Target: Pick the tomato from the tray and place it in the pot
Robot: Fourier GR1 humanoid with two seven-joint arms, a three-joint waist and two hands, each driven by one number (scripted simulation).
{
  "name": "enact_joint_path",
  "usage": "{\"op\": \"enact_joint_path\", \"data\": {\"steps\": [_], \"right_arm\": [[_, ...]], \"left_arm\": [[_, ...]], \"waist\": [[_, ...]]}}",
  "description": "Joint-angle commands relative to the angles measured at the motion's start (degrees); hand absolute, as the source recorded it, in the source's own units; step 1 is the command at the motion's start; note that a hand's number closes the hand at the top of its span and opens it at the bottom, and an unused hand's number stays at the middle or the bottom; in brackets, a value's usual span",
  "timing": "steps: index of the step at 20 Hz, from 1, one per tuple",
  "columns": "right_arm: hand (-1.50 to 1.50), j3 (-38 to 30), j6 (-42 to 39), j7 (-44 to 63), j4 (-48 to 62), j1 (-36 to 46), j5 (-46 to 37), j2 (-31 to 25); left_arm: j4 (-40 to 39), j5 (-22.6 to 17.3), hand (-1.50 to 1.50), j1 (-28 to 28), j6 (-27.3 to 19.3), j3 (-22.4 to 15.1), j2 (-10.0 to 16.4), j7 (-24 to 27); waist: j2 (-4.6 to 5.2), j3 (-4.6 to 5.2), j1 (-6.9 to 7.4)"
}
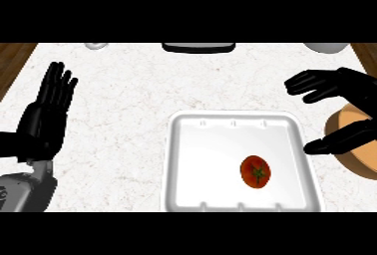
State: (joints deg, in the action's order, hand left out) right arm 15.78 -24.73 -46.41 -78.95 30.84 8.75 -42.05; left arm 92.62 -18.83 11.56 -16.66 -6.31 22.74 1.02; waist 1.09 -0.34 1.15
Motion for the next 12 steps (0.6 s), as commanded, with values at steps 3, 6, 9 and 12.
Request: {"op": "enact_joint_path", "data": {"steps": [3,6,9,12], "right_arm": [[-1.50,2.4,0.1,-23.2,3.5,-2.6,-13.5,-6.1],[-1.50,4.7,4.1,-23.7,5.4,-0.4,-19.6,-8.8],[-1.50,8.7,10.4,-22.1,2.2,-1.9,-27.0,-10.3],[-1.50,11.1,13.1,-18.7,-0.7,-2.3,-31.4,-9.4]], "left_arm": [[-3.0,-0.4,0.00,2.5,0.6,0.4,-1.1,-0.1],[-4.5,-0.2,0.00,4.9,0.6,0.6,-1.5,-0.5],[-4.9,-0.8,0.00,4.7,1.9,1.5,-0.5,-1.3],[-9.7,1.1,0.00,6.5,1.1,1.7,-2.6,2.1]], "waist": [[-0.18,0.08,-0.48],[-0.34,0.19,-0.16],[-0.75,0.25,-0.54],[-0.81,0.33,-1.35]]}}
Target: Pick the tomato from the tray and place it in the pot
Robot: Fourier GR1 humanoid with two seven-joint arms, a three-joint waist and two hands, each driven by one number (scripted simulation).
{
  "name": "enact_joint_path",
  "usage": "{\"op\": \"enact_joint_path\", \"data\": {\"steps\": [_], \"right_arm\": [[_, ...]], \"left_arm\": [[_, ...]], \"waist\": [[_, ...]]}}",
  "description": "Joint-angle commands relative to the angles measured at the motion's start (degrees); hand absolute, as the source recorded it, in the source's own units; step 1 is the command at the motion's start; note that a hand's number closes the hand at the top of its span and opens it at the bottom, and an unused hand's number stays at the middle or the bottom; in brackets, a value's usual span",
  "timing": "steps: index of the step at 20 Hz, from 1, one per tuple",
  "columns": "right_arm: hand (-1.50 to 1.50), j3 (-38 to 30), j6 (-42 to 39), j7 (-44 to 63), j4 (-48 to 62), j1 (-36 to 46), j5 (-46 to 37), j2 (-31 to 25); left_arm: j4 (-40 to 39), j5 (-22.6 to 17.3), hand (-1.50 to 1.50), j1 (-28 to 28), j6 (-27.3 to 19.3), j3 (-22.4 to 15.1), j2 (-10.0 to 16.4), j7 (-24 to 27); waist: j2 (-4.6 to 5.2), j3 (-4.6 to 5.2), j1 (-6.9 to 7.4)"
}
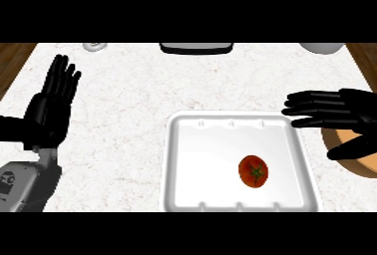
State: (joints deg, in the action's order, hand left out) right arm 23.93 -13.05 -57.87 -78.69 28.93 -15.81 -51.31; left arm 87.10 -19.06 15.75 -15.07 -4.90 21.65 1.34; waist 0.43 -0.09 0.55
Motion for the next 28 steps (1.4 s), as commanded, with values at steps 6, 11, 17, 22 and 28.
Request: {"op": "enact_joint_path", "data": {"steps": [6,11,17,22,28], "right_arm": [[-1.50,2.0,-0.1,-2.0,-6.2,-4.2,-11.6,-1.3],[-1.50,4.5,1.4,7.5,-10.2,-8.4,-18.9,5.1],[-1.50,2.3,-1.5,1.1,1.4,-3.2,-24.0,9.9],[-1.50,4.1,4.5,-0.6,2.0,-8.0,-29.8,14.6],[-1.50,1.7,3.2,1.5,-5.2,-13.0,-32.3,17.2]], "left_arm": [[-1.9,1.7,0.00,0.8,1.4,1.2,-1.8,0.4],[2.2,3.3,0.00,-0.5,0.1,0.9,-2.8,-3.6],[1.3,3.7,0.00,1.4,1.4,3.1,-3.9,-4.3],[-1.2,4.3,0.00,2.8,3.3,4.9,-3.8,-3.9],[-0.4,6.5,0.00,-0.5,4.2,4.8,-6.2,-2.4]], "waist": [[-0.48,0.11,-0.79],[-0.55,0.09,-0.66],[-0.38,0.08,-0.16],[-0.36,0.07,-0.38],[-0.46,0.09,-0.58]]}}
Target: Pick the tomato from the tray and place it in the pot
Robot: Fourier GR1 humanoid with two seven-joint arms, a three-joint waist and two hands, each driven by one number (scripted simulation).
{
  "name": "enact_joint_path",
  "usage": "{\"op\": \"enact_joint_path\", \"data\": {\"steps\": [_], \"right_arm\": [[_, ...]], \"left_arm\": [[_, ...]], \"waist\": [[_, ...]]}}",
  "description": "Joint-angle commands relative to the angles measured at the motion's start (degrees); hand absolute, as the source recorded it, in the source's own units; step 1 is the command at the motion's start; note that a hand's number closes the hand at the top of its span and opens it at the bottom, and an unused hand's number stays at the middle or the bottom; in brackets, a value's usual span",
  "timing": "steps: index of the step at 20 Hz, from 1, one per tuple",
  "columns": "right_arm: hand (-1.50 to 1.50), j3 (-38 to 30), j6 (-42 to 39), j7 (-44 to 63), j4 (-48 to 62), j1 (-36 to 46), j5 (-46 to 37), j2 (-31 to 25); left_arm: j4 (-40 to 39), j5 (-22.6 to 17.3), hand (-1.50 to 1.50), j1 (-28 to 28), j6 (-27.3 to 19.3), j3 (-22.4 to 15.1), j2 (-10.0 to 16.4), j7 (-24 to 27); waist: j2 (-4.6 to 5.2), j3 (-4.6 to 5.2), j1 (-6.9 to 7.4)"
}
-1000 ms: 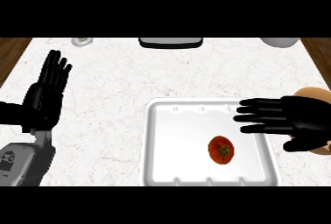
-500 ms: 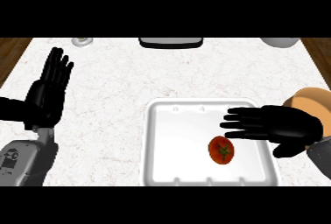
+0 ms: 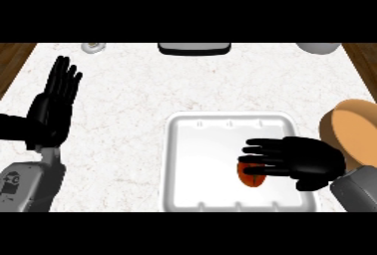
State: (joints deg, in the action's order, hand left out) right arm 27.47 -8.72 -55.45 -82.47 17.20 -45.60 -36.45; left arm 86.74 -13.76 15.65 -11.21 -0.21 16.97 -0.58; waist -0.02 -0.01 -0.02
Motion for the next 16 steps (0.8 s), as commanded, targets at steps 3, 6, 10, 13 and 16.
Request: {"op": "enact_joint_path", "data": {"steps": [3,6,10,13,16], "right_arm": [[-1.50,-3.5,1.5,-0.9,3.3,0.2,-5.8,4.7],[-1.50,-2.7,4.3,0.5,5.0,-1.5,-10.1,6.4],[-1.50,-1.8,0.1,5.6,1.2,-2.8,-12.5,11.0],[-1.50,-1.3,6.0,1.7,9.0,-1.3,-15.9,14.7],[-1.50,-4.8,2.6,-1.7,10.7,2.0,-15.4,14.0]], "left_arm": [[3.9,2.4,0.00,-1.0,-0.5,-0.2,-1.7,-3.6],[2.4,2.3,0.00,-2.7,1.0,0.8,-2.2,-0.2],[-0.3,2.1,0.00,-0.7,3.2,3.0,-1.4,-0.1],[-3.0,3.6,0.00,1.2,2.7,2.7,-2.9,1.3],[-3.2,3.3,0.00,2.4,3.9,4.3,-2.6,0.5]], "waist": [[0.01,0.00,0.16],[0.03,0.00,0.16],[-0.02,0.02,-0.01],[0.07,0.00,0.08],[0.08,0.01,0.06]]}}
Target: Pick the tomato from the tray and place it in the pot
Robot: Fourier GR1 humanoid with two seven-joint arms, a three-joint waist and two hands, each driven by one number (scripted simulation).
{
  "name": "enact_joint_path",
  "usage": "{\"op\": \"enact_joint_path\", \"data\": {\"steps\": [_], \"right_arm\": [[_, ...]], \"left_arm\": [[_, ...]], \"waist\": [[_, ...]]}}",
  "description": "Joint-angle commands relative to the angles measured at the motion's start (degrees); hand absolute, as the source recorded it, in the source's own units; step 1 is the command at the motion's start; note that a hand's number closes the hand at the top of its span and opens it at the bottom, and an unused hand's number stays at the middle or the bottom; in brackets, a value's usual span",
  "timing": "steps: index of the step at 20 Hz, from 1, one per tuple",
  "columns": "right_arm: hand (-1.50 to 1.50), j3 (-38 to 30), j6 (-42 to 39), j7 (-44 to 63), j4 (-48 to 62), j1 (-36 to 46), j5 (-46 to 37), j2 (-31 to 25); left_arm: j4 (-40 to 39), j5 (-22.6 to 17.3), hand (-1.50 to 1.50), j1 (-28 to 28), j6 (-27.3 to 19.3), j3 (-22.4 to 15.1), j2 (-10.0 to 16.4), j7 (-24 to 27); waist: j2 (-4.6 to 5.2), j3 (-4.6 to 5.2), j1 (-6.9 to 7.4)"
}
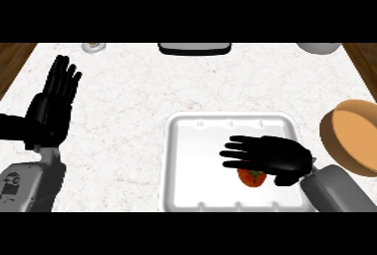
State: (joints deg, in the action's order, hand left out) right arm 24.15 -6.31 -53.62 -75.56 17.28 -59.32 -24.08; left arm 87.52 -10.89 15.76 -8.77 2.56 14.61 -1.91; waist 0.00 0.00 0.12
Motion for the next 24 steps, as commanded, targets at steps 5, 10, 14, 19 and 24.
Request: {"op": "enact_joint_path", "data": {"steps": [5,10,14,19,24], "right_arm": [[-1.50,-0.1,4.4,-2.6,11.4,3.2,-5.8,7.3],[1.50,4.3,7.7,-8.1,5.6,-0.6,-8.0,5.4],[1.50,7.4,7.5,-4.2,2.4,-2.4,-9.9,10.2],[1.50,4.0,9.4,-7.0,2.2,-2.8,-8.2,8.0],[1.50,1.4,14.3,-4.7,-4.0,-6.1,-7.3,8.3]], "left_arm": [[-3.8,2.0,0.00,2.4,0.2,0.2,-2.4,1.5],[-2.8,2.3,0.00,3.5,-0.6,0.5,-2.2,-0.8],[0.9,0.7,0.00,-0.1,1.7,1.7,-0.5,-0.9],[-2.7,0.8,0.00,-0.4,2.2,2.4,-1.5,2.2],[1.1,1.9,0.00,-0.9,1.1,1.1,-1.6,-0.7]], "waist": [[0.12,-0.01,0.09],[0.11,-0.02,-0.23],[-0.05,0.00,0.22],[0.07,0.00,-0.14],[-0.15,-0.04,-0.32]]}}
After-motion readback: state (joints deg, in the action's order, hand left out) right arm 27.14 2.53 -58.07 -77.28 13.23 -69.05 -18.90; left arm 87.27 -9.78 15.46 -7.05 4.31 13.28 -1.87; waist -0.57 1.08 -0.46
